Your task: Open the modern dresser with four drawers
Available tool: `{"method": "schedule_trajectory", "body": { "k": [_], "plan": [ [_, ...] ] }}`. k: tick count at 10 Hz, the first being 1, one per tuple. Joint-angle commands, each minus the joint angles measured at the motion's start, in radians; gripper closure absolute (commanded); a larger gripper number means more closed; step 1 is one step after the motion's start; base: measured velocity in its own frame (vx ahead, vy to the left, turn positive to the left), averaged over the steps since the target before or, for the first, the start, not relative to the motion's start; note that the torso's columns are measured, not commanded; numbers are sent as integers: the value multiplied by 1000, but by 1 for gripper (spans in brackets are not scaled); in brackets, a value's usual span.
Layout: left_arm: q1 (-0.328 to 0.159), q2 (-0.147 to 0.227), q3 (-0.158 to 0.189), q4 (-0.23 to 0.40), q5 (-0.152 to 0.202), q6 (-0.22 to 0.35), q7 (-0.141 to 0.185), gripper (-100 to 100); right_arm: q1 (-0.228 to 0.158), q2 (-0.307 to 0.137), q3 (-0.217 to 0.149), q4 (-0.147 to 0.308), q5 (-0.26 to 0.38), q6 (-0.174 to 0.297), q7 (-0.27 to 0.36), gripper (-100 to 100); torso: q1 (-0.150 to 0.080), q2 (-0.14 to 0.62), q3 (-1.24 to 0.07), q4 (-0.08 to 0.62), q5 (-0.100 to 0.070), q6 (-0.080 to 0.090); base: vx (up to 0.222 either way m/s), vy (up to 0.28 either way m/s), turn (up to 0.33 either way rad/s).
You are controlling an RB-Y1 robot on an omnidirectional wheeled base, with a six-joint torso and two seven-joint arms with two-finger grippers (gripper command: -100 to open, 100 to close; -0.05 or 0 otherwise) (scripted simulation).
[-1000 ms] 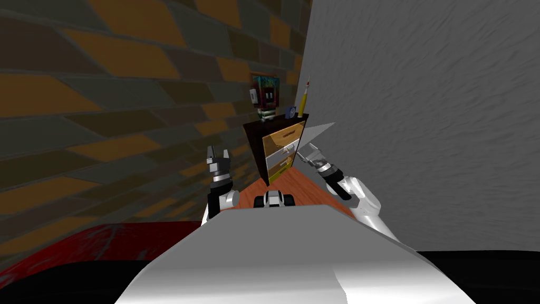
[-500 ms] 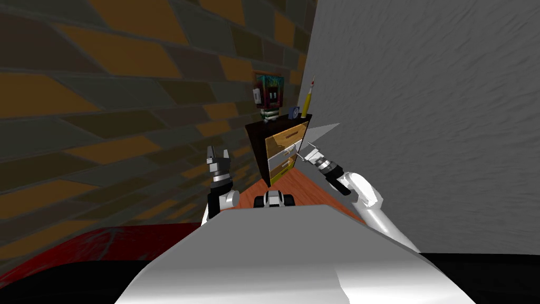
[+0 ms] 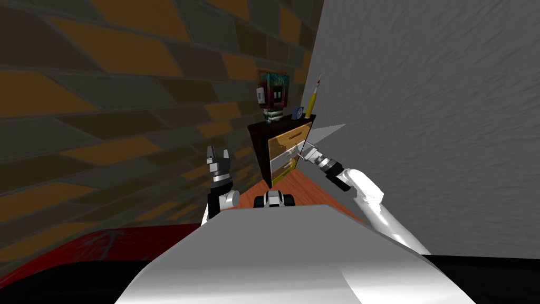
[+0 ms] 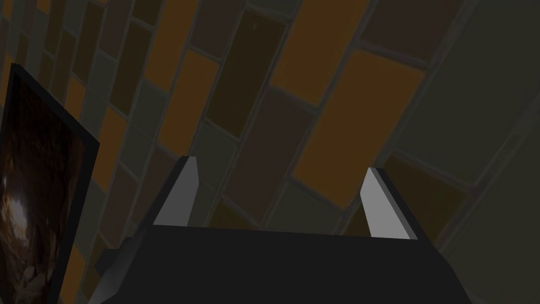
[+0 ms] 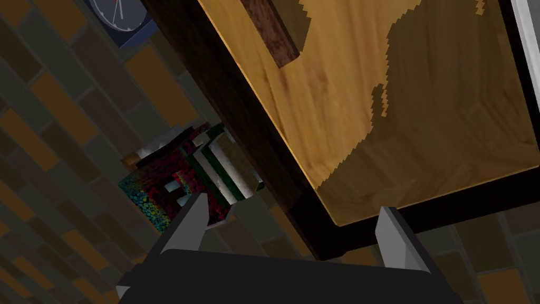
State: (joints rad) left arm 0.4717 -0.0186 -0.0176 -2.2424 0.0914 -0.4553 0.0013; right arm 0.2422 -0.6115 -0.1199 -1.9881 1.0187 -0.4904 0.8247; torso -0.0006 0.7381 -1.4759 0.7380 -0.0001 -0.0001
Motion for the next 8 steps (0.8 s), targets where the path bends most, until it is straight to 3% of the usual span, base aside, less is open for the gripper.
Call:
{"method": "schedule_trajectory", "body": {
  "k": [1,2,8],
  "plan": [
    [0,0,0,0,0,0,0,0,-42,-44,1,41,77,4,76,-100,1,-1,0,0,0,0,61,48,77],
    [0,0,0,0,0,0,0,0,-42,-44,1,41,77,4,84,-100,2,-1,0,0,0,0,47,33,16],
    [0,0,0,0,0,0,0,0,-129,-129,10,126,226,12,245,-100,1,0,0,0,0,0,58,30,58]
  ]
}}
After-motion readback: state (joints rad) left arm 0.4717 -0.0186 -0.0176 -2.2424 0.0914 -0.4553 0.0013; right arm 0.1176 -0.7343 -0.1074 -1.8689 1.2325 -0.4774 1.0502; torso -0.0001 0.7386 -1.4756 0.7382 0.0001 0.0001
